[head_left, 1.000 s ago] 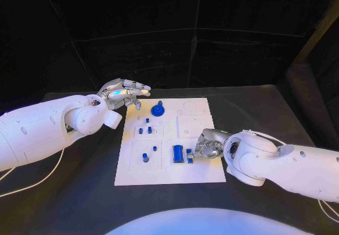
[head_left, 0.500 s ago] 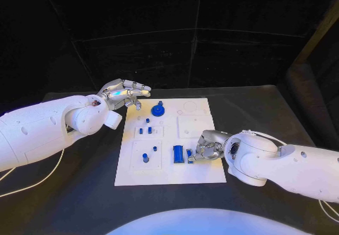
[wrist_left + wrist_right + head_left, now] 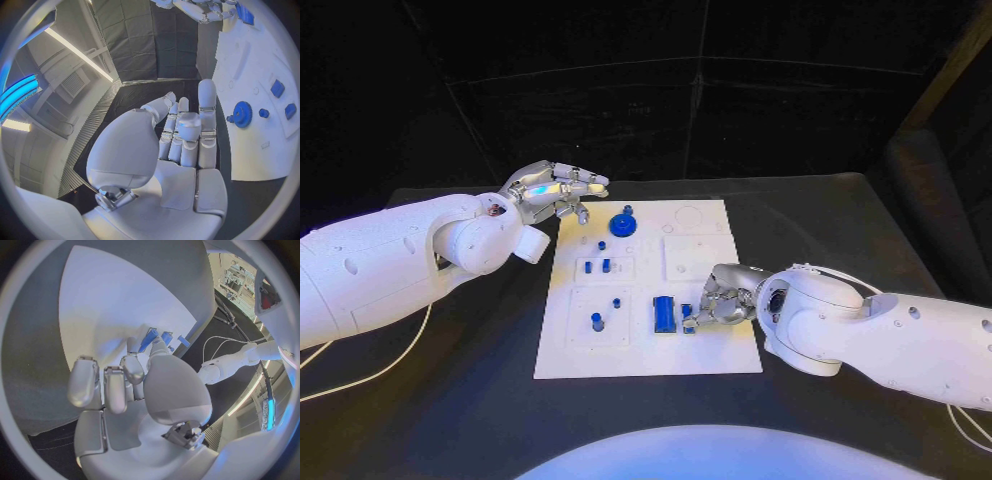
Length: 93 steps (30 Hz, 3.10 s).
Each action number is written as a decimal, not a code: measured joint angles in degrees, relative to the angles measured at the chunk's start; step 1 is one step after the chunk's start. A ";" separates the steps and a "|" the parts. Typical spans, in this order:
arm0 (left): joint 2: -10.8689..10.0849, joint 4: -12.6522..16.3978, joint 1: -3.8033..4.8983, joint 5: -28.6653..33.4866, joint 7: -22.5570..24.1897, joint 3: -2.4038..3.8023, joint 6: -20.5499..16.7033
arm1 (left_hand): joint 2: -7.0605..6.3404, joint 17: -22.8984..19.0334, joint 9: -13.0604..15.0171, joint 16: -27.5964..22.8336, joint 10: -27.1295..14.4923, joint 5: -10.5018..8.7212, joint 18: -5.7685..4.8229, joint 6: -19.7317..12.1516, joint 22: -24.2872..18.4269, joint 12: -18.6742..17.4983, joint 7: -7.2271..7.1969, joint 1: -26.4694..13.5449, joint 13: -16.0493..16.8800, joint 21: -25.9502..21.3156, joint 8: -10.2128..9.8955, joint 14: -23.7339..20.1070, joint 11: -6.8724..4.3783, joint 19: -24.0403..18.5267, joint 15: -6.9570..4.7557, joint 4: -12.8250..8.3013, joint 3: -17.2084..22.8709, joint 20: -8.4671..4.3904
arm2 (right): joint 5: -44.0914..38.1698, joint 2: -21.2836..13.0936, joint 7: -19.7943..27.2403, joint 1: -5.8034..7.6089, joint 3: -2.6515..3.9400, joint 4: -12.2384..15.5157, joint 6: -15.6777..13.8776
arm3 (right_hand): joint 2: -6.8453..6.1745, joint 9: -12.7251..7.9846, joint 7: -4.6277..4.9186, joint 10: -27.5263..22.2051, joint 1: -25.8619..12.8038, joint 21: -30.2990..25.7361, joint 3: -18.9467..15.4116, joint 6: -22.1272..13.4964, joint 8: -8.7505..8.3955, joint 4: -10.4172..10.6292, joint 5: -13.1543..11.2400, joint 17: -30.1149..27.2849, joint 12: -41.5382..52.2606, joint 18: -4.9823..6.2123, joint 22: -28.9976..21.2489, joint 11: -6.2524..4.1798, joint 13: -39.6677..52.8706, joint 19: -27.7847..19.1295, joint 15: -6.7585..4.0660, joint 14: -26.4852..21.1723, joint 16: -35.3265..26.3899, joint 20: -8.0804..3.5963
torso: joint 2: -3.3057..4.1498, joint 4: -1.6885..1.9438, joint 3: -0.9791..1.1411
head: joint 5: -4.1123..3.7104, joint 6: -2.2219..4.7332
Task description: Assemble the parts on the task board
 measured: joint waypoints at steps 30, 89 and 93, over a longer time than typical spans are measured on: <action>0.14 -0.15 -0.02 -0.05 -0.10 -0.03 -0.05 | 0.34 -3.63 0.01 -1.60 -0.45 0.00 -0.01 -0.26 -0.29 0.02 -0.16 -0.74 -0.12 -0.64 0.00 -1.50 0.04 -0.40 0.52 0.27 -0.27 0.40 | 9.18 -2.20 11.98 0.37 -0.02 -3.57 -5.22 | 0.62 -0.40 2.31 -7.38 3.08 -8.11 -1.57 -5.71 -2.73 0.15 -1.50 -6.51 -12.88 1.45 -14.41 1.79 -11.55 -6.43 0.93 0.13 -8.49 1.01 | -0.44 -0.05 -0.07 | -0.20 0.53; 0.97 12.86 -10.17 8.71 15.48 3.28 -36.84 | 4.03 -41.99 -3.93 -67.50 -44.21 -2.89 -7.53 -41.39 -36.84 -17.97 -9.23 -54.18 -4.45 -36.85 -11.33 -62.34 -5.02 -60.06 0.25 4.67 -19.05 -2.88 | 76.74 7.00 63.25 1.72 2.74 -15.93 -28.82 | 0.59 -19.71 -1.96 -61.64 -47.17 -75.21 12.58 -46.44 -18.36 -13.81 -13.38 -74.75 -66.35 -1.93 -66.38 1.65 -67.13 -63.46 4.83 -65.24 -83.72 0.05 | -6.74 0.74 0.82 | 2.01 11.59; 0.82 13.51 -10.31 8.23 15.98 3.32 -39.48 | 4.05 -41.99 -3.93 -68.11 -47.04 -2.89 -8.45 -44.06 -39.26 -18.12 -9.62 -57.70 -4.45 -36.85 -11.33 -64.92 -5.21 -61.95 0.13 4.64 -21.26 -4.42 | 77.67 6.94 63.96 1.69 2.74 -15.70 -30.59 | 0.58 -19.72 -2.37 -64.33 -51.15 -77.25 12.58 -48.93 -18.37 -13.81 -13.60 -74.79 -66.35 -3.17 -66.44 1.50 -67.13 -66.06 4.77 -68.08 -83.71 -0.71 | -6.75 0.74 0.83 | 2.01 11.59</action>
